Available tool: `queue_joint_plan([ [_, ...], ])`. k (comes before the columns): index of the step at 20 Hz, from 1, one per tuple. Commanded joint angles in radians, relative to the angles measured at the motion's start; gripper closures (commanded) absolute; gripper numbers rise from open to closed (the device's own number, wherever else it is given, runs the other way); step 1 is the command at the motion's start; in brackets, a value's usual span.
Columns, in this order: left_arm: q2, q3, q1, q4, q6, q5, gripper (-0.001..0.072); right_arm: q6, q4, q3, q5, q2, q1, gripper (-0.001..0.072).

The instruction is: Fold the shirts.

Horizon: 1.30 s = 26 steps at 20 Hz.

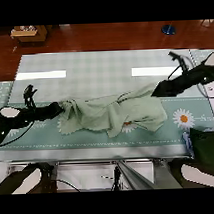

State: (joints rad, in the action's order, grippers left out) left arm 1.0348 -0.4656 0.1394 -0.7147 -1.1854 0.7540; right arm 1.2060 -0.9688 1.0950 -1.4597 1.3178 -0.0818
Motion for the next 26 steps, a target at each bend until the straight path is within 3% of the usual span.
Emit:
queue_joint_plan([
  [1,0.0,0.0,-0.001,-0.003,0.0,-0.002,0.068,-0.027,0.048,-0.155,-0.021,-0.013,0.089,0.015],
  [2,0.0,0.0,-0.001,-0.003,0.0,-0.002,0.068,-0.035,0.047,-0.181,-0.003,-0.013,0.13,0.0114],
  [10,0.0,0.0,-0.001,-0.003,0.0,-0.001,0.068,-0.01,0.058,-0.236,0.093,-0.012,0.352,0.0113],
  [16,0.0,0.0,-0.001,-0.003,0.0,-0.001,0.068,-0.005,0.179,-0.295,0.201,-0.012,0.41,0.01],
  [26,0.0,-0.001,-0.001,-0.003,0.0,0.019,0.068,0.125,0.185,-0.295,0.41,0.006,0.585,0.01],
])
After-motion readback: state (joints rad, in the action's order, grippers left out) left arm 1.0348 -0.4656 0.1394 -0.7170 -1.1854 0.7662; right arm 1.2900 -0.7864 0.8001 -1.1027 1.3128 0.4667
